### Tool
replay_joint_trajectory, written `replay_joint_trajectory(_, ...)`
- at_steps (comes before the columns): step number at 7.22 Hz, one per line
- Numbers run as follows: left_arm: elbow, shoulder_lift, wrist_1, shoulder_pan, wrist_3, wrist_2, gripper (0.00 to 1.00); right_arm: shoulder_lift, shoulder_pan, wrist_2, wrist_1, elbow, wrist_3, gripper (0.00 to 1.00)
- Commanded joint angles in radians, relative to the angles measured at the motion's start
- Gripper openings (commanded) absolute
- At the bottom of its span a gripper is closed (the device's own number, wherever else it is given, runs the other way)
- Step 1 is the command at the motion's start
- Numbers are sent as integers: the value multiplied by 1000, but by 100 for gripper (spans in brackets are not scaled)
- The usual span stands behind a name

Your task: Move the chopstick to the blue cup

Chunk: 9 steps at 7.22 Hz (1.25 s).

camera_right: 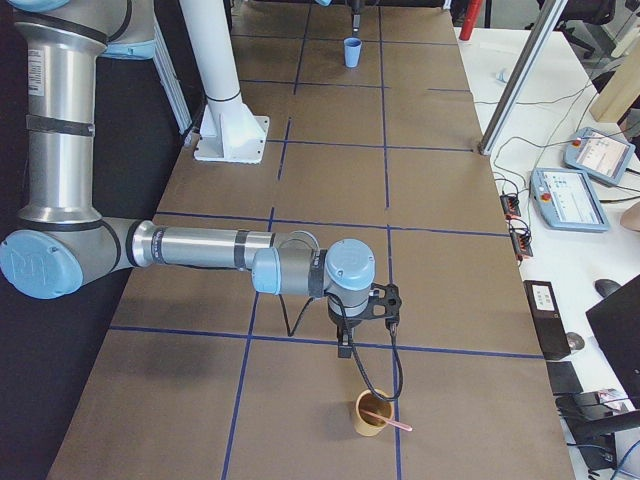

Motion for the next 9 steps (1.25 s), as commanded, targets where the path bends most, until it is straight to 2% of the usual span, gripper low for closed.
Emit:
replay_joint_trajectory(1, 48, -11, -4, 35, 0, 0, 100, 1, 0, 0, 0, 1, 0, 100)
replay_joint_trajectory(3, 69, -32, -4, 50, -1, -1, 99, 1, 0, 0, 0, 1, 0, 100)
replay_joint_trajectory(4, 60, -34, -1, 50, -19, -6, 45, 1, 0, 0, 0, 1, 0, 100)
replay_joint_trajectory(5, 54, -34, -1, 50, -27, -3, 7, 1, 0, 0, 0, 1, 0, 100)
replay_joint_trajectory(6, 56, -34, 2, 50, -29, -3, 2, 1, 0, 0, -2, 1, 0, 100)
replay_joint_trajectory(8, 31, -40, 11, 49, -91, -13, 0, 1, 0, 1, 0, 1, 0, 100)
replay_joint_trajectory(9, -48, -43, 111, 46, -95, -85, 0, 1, 0, 1, 0, 1, 3, 100)
